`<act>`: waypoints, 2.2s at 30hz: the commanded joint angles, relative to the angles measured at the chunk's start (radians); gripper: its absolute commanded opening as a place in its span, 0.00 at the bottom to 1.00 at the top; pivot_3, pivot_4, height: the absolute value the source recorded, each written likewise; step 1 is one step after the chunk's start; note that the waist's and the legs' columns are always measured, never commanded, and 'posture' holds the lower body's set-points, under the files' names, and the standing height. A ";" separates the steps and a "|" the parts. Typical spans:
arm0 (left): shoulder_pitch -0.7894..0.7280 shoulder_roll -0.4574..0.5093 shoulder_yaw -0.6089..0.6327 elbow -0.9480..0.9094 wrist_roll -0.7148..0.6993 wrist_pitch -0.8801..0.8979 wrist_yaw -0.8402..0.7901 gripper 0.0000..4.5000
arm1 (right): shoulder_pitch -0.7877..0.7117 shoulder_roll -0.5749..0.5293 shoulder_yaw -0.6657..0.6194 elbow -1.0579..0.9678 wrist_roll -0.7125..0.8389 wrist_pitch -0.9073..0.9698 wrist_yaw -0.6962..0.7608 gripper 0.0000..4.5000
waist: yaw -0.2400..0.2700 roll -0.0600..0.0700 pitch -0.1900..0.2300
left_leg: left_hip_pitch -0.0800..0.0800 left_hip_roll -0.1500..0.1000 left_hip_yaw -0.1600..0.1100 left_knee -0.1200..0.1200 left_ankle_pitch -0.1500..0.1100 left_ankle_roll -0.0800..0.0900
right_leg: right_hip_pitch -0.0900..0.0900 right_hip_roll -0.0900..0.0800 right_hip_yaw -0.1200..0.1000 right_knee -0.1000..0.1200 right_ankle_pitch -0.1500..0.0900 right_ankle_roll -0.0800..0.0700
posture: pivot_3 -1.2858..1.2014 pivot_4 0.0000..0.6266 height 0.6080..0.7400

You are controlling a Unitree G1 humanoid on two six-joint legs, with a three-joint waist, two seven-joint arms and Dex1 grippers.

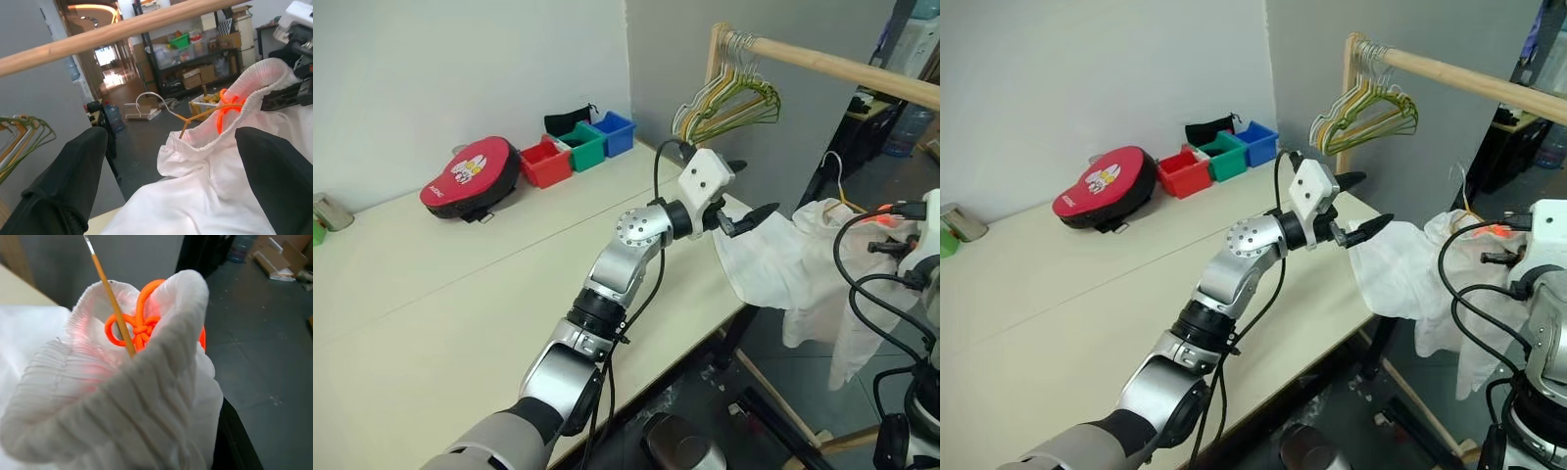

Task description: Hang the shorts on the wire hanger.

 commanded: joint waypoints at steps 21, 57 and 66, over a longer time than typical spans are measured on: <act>0.016 0.028 0.012 -0.097 -0.004 0.049 0.031 1.00 | -0.035 -0.002 0.001 -0.059 0.048 0.029 -0.012 0.00 | 0.067 -0.005 0.044 | 0.009 -0.002 0.010 -0.012 -0.001 -0.002 | 0.003 0.000 0.024 -0.007 -0.001 0.005 | 0.31 0.23 1.00; -0.019 -0.009 0.012 -0.034 -0.013 -0.011 0.006 1.00 | -0.119 0.028 0.087 -0.250 -0.133 -0.111 -0.281 0.00 | 0.065 -0.004 0.065 | 0.005 -0.001 0.011 -0.016 -0.003 -0.003 | 0.001 -0.002 0.025 -0.017 0.000 0.009 | 0.29 0.19 1.00; -0.037 -0.048 0.010 -0.023 -0.019 -0.029 0.000 1.00 | -0.124 0.072 0.059 -0.304 -0.234 -0.081 -0.373 0.00 | 0.055 -0.003 0.064 | 0.005 -0.001 0.011 -0.016 -0.003 -0.003 | 0.001 -0.003 0.025 -0.017 0.000 0.010 | 0.28 0.17 1.00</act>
